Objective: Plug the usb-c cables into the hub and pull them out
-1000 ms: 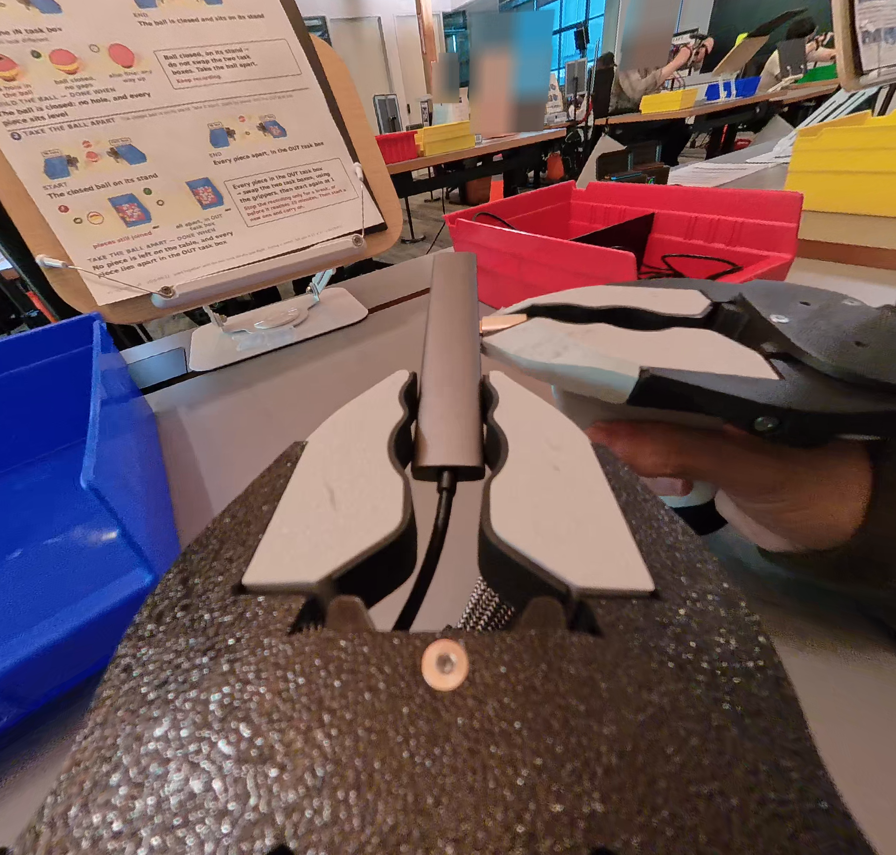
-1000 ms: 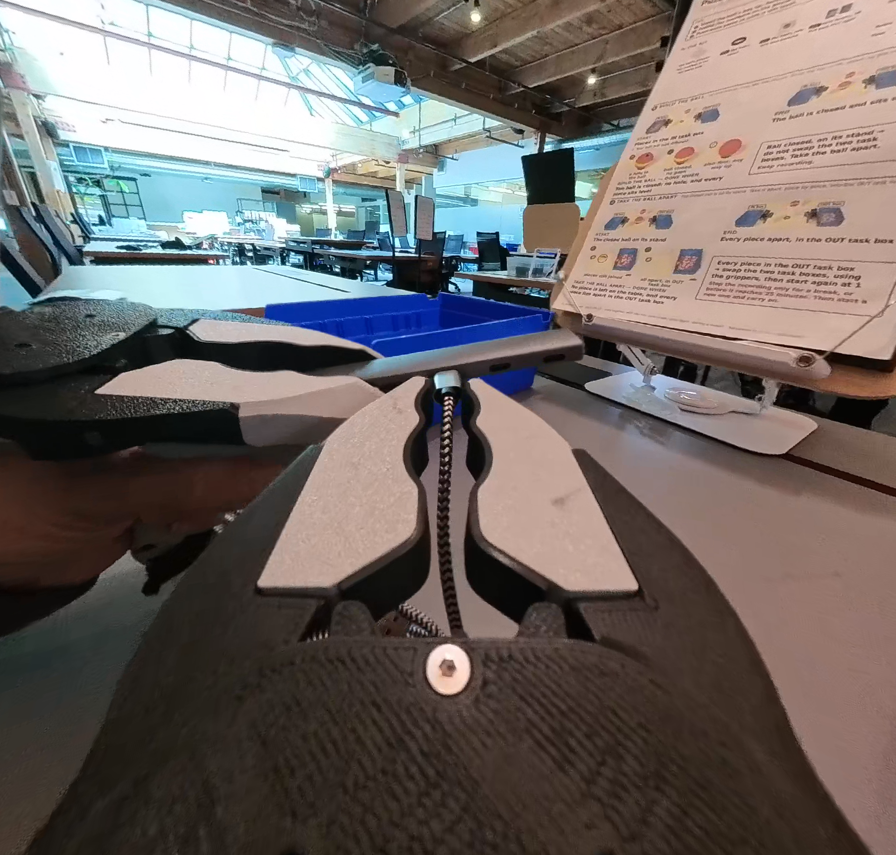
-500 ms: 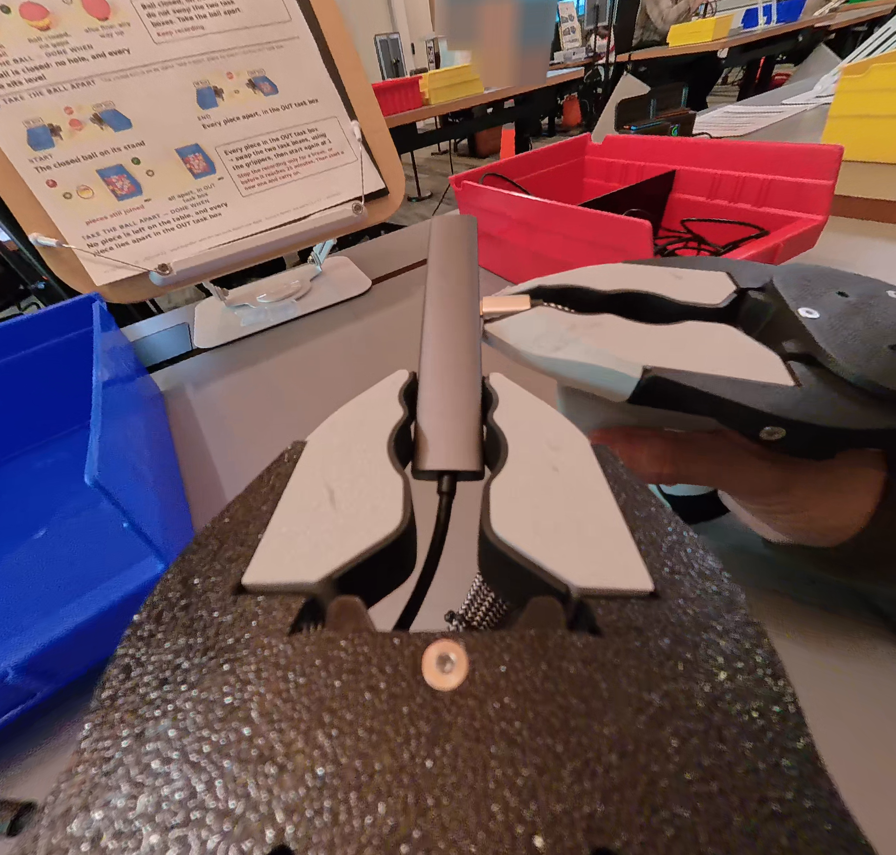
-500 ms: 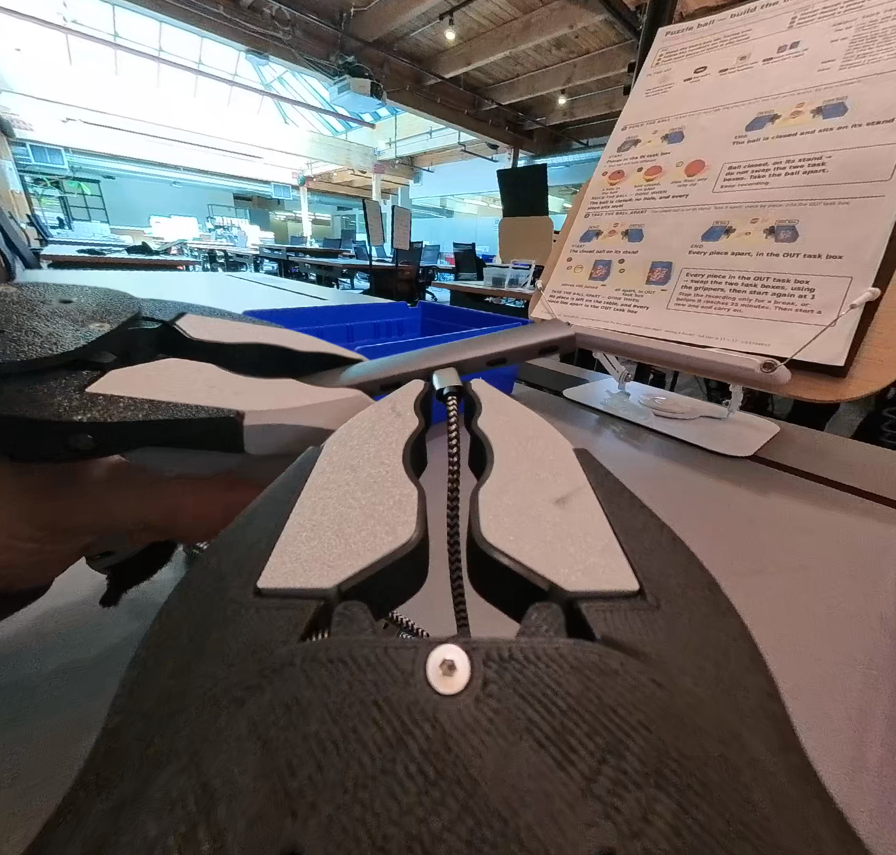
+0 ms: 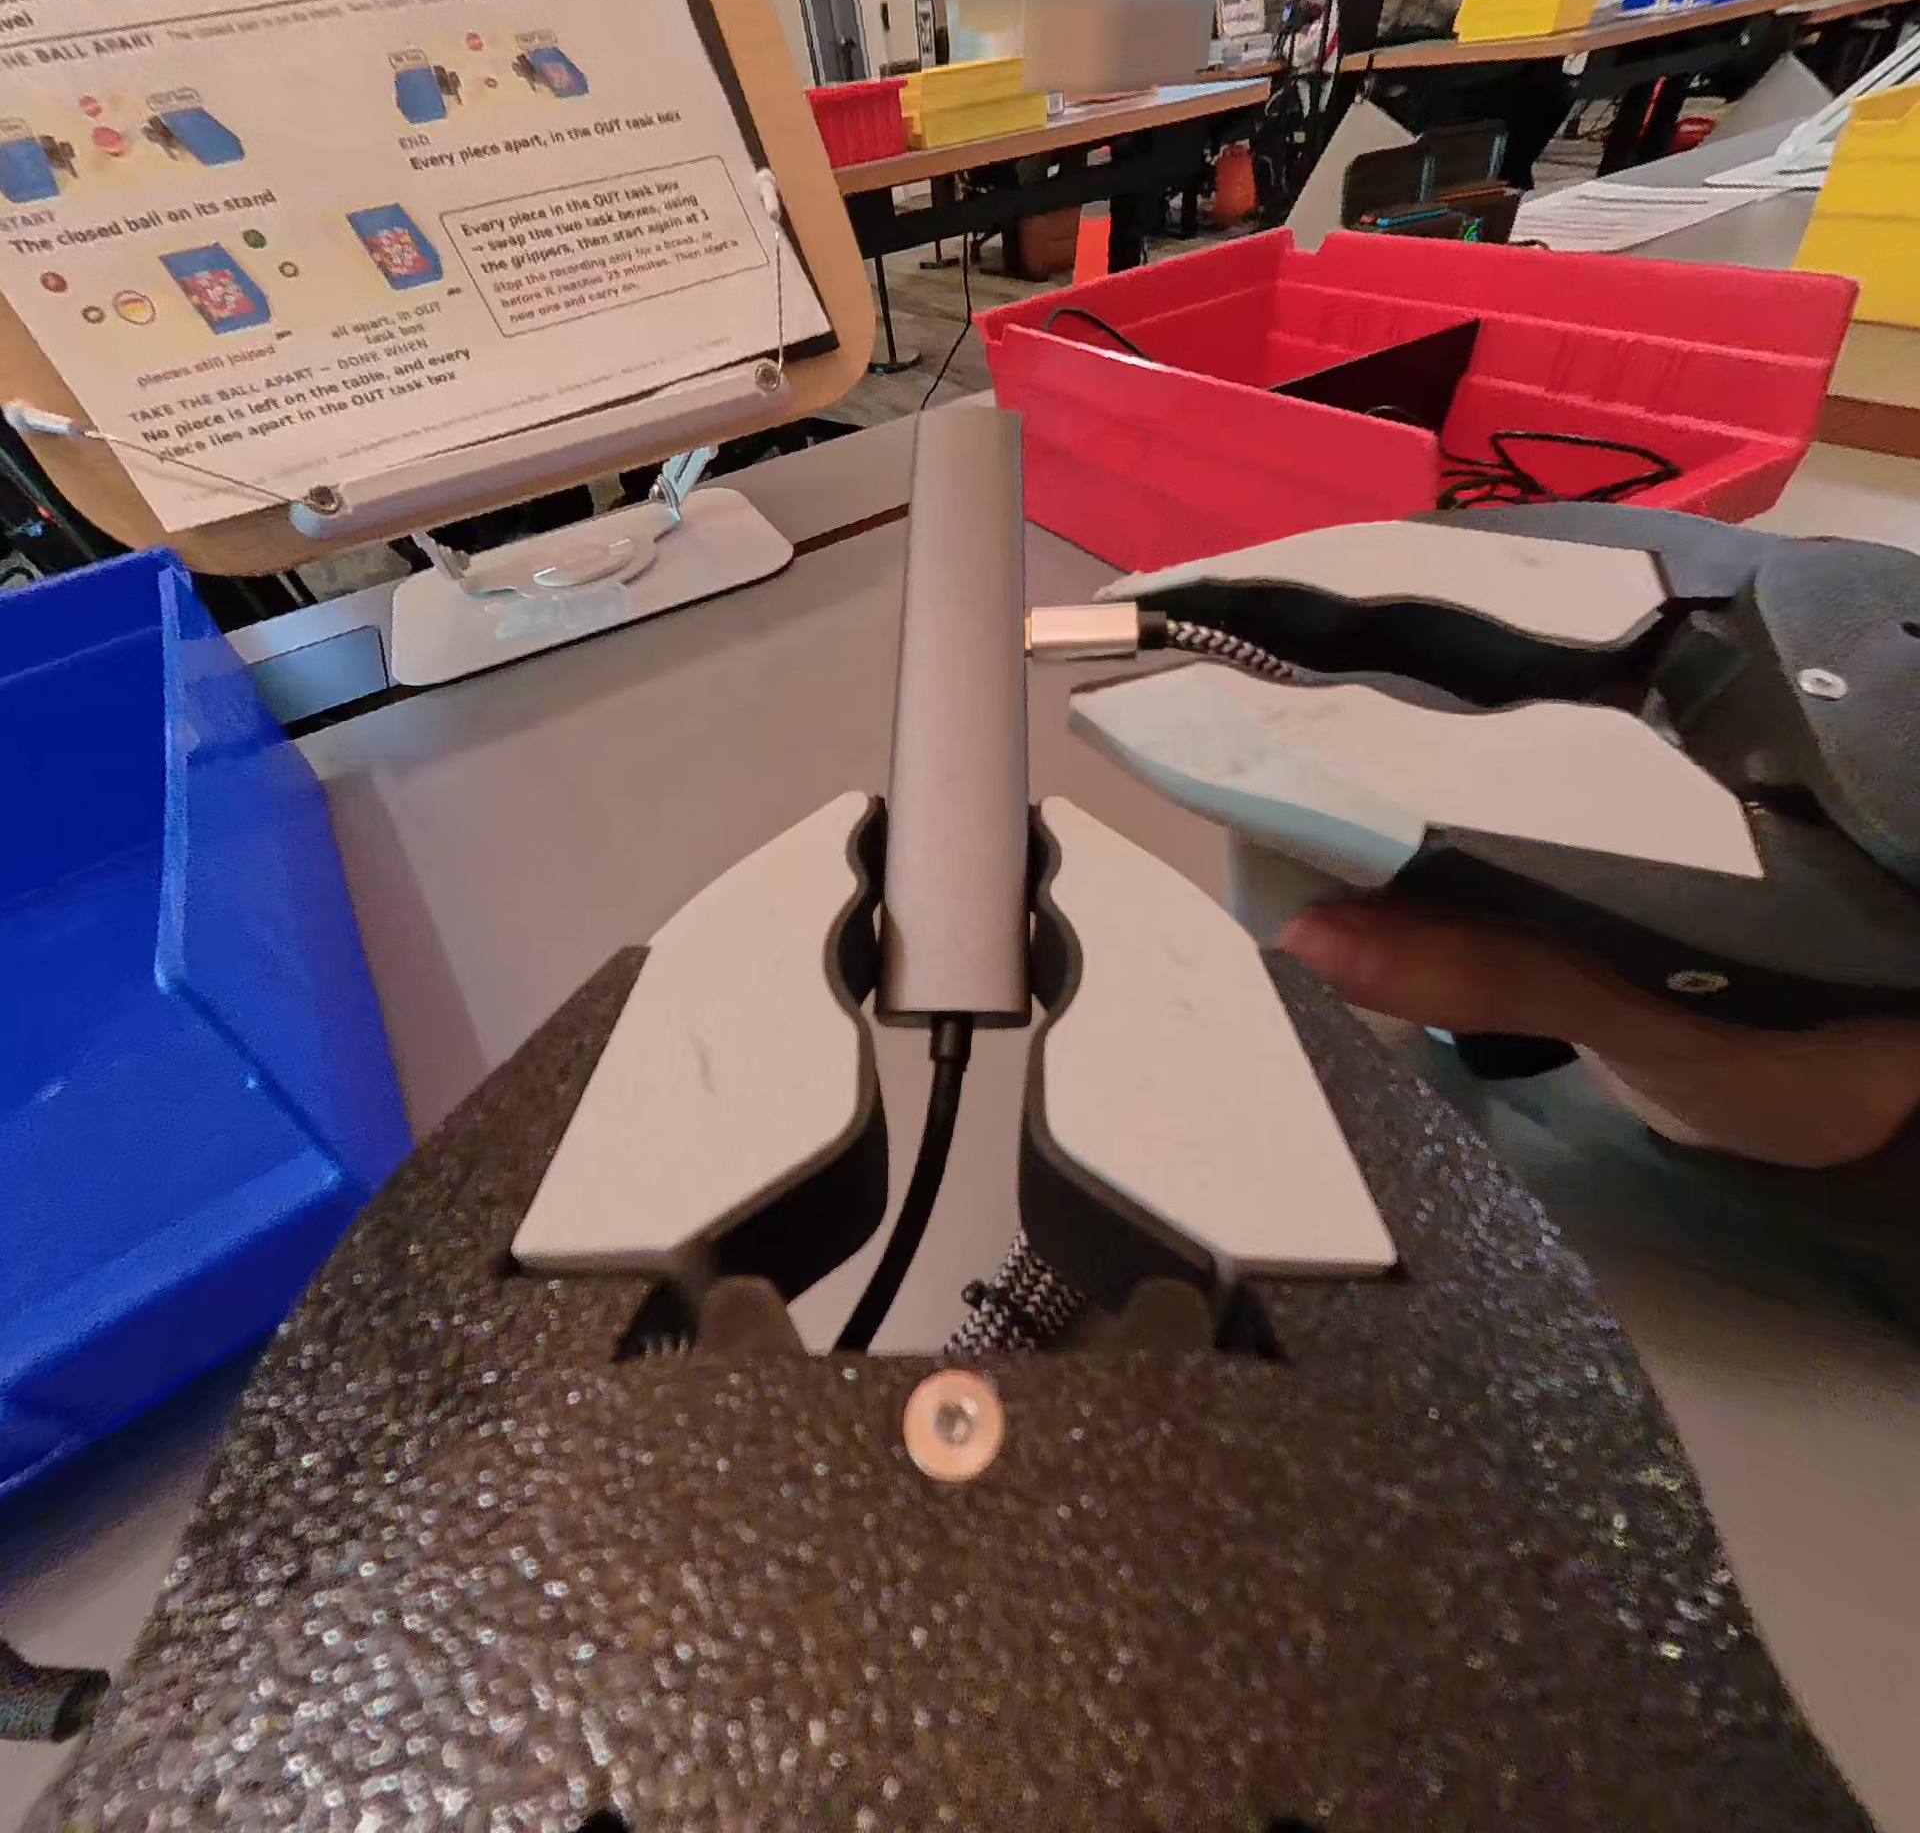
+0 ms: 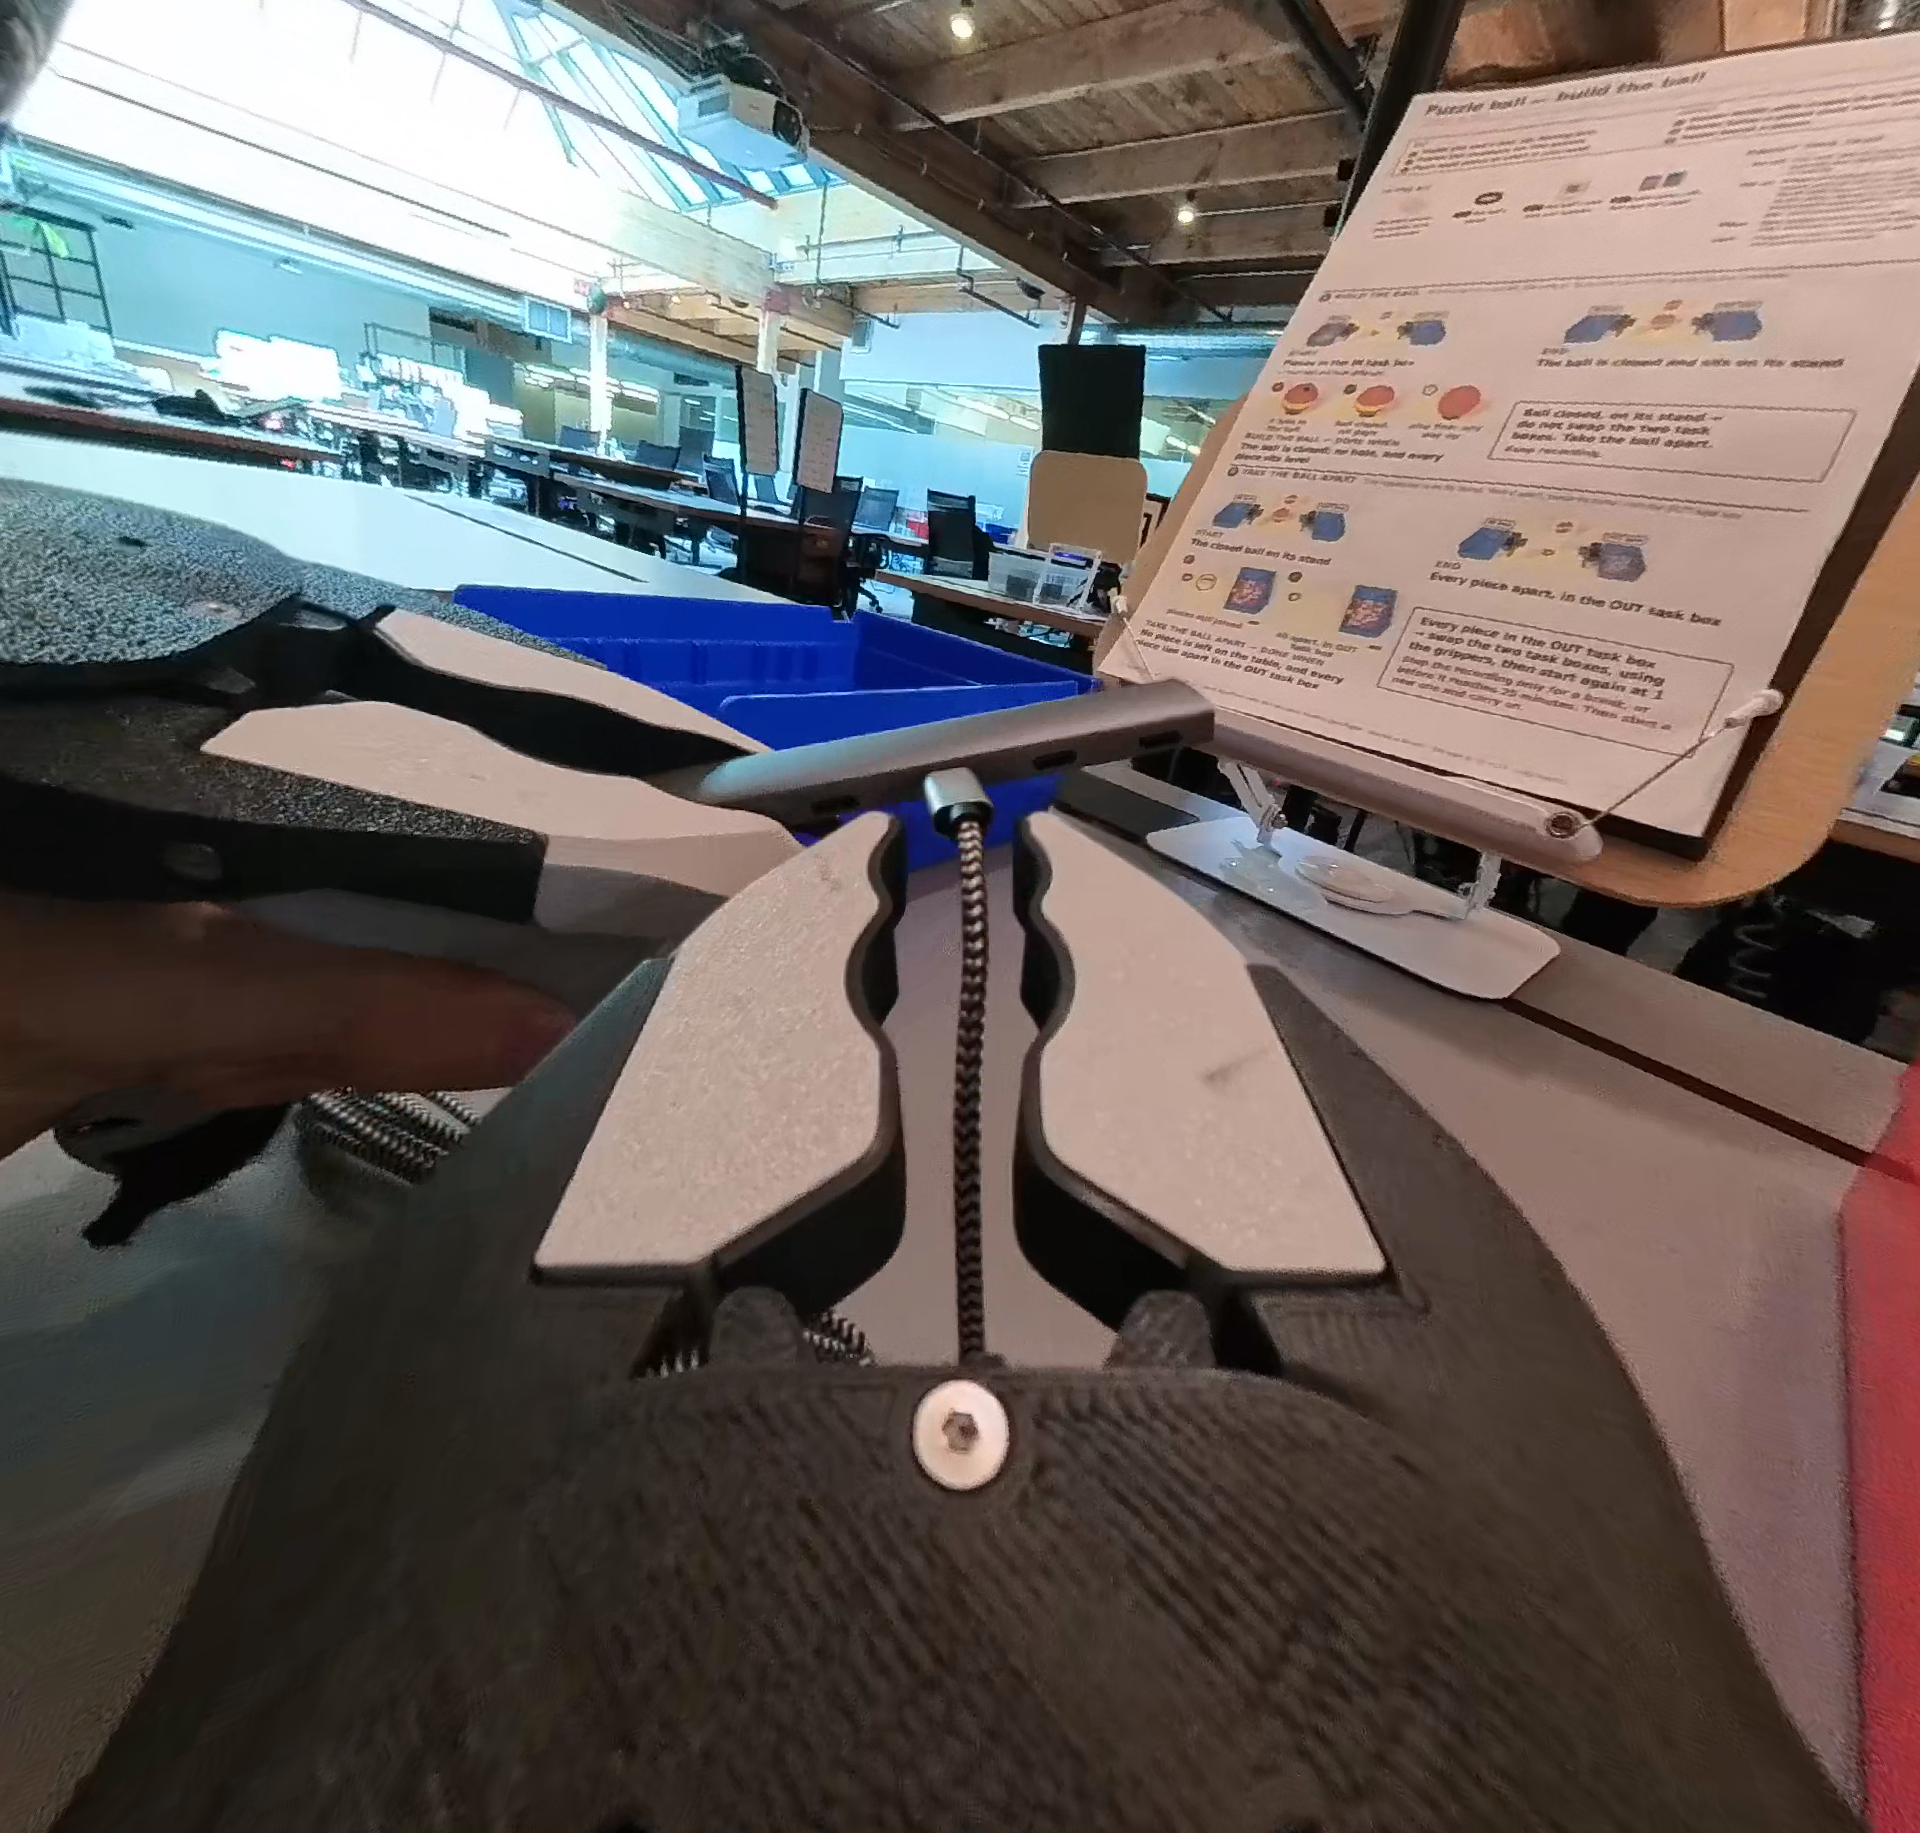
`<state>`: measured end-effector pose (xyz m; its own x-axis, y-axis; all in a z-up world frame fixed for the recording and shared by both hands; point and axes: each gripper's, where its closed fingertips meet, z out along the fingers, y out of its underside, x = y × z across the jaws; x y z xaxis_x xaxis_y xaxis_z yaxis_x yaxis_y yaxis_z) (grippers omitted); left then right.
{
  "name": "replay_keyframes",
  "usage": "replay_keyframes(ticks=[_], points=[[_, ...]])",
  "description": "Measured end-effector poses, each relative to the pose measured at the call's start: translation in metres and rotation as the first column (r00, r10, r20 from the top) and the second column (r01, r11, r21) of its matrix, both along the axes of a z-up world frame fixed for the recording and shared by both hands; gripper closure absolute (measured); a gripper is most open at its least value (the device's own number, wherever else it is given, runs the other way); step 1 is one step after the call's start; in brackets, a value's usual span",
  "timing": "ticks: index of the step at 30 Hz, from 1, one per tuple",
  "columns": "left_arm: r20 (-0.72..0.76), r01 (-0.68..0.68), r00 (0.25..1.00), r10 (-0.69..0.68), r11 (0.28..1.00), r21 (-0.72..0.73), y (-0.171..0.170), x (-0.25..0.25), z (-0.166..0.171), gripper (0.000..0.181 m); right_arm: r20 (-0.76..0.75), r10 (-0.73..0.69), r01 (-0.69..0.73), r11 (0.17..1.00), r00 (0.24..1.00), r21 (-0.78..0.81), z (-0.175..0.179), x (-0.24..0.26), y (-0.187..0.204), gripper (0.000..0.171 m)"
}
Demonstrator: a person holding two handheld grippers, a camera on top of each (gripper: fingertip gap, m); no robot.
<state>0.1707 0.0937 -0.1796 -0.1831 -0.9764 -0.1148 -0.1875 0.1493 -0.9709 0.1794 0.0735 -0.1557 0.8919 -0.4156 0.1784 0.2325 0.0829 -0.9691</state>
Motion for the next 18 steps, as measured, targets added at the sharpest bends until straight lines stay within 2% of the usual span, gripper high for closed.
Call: replay_keyframes(ticks=[8,10,14,18], points=[[-0.091,0.028,0.996,-0.023,0.998,0.055,-0.003,-0.001,-0.009,0.156,0.029,0.006,-0.005,0.999,1.0,-0.032,-0.002,0.001,0.0,0.158],[-0.121,0.026,0.992,-0.017,0.997,0.069,-0.002,-0.002,-0.013,0.156,0.082,-0.015,0.022,0.997,0.997,-0.075,-0.004,0.002,0.001,0.159],[-0.163,0.028,0.986,-0.017,0.997,0.065,0.001,-0.003,-0.016,0.156,0.183,-0.09,0.112,0.987,0.979,-0.117,-0.003,0.005,-0.001,0.149],[-0.214,0.035,0.977,-0.019,0.997,0.071,0.002,-0.005,-0.022,0.156,0.257,-0.072,0.116,0.981,0.964,-0.158,-0.005,-0.001,0.003,0.156]])
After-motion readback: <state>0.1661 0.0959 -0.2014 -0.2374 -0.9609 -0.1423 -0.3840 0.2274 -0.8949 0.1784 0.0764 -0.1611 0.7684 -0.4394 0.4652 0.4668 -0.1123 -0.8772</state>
